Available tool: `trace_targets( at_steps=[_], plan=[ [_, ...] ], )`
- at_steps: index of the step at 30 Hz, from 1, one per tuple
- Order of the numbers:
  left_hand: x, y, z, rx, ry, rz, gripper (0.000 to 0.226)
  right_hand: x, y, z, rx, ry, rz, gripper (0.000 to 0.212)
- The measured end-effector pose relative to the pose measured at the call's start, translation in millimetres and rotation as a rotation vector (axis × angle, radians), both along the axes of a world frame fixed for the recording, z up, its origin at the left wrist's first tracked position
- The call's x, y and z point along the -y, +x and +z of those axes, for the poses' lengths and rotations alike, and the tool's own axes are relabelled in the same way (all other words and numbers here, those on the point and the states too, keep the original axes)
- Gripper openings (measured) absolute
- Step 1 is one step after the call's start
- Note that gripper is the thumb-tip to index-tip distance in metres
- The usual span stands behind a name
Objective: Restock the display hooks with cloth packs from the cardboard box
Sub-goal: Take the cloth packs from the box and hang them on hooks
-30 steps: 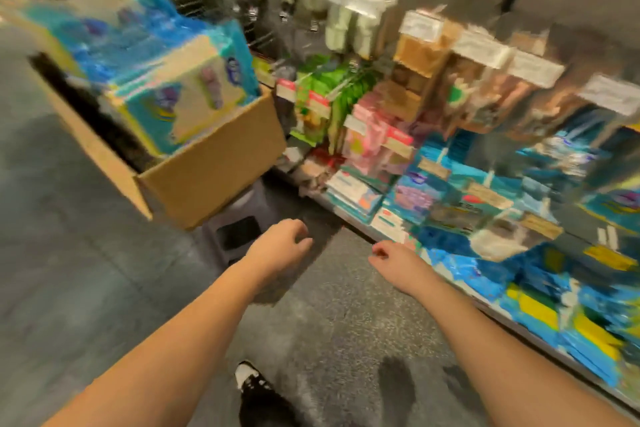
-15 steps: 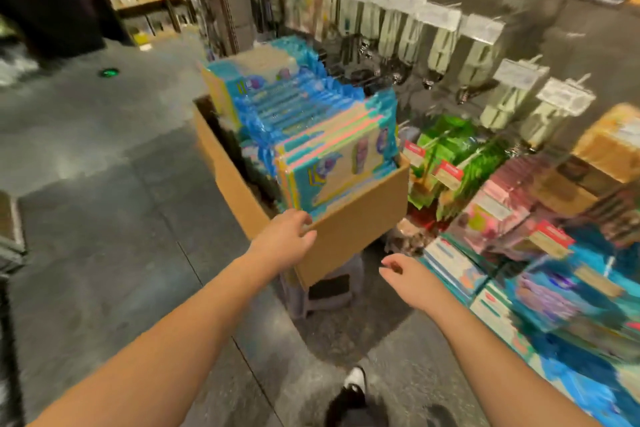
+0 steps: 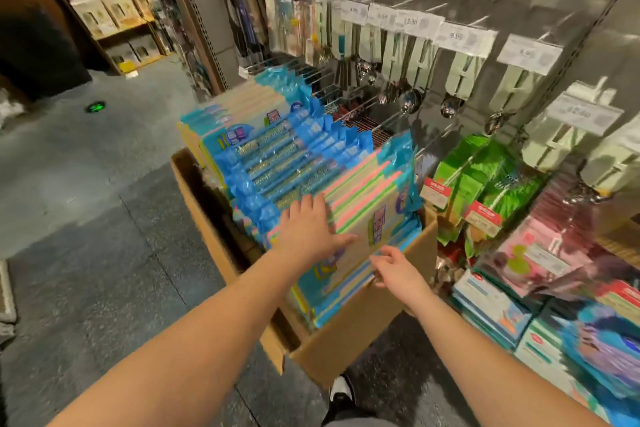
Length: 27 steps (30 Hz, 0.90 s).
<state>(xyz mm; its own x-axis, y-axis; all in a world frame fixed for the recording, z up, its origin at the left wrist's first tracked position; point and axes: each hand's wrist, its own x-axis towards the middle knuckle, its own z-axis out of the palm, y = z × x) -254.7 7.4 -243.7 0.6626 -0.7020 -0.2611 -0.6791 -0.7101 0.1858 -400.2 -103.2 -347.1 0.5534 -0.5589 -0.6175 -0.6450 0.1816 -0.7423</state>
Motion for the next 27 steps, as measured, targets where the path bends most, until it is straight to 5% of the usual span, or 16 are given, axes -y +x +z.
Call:
trace_targets(
  at_steps=[7,14,18,27],
  plan=[
    [23,-7,-22,0.065,0.006,-0.033,0.100,13,22,-15,0.090,0.251,-0.220,0.067],
    [38,7,-19,-0.190,0.166,0.006,0.081,11,28,-17,0.157,0.395,-0.304,0.053],
    [38,17,-10,-0.167,0.086,-0.043,0.060,12,33,-16,0.145,0.445,-0.335,0.075],
    [8,19,41,-0.241,-0.185,0.087,0.062,-4,21,25,0.372,0.183,-0.353,0.070]
  ],
)
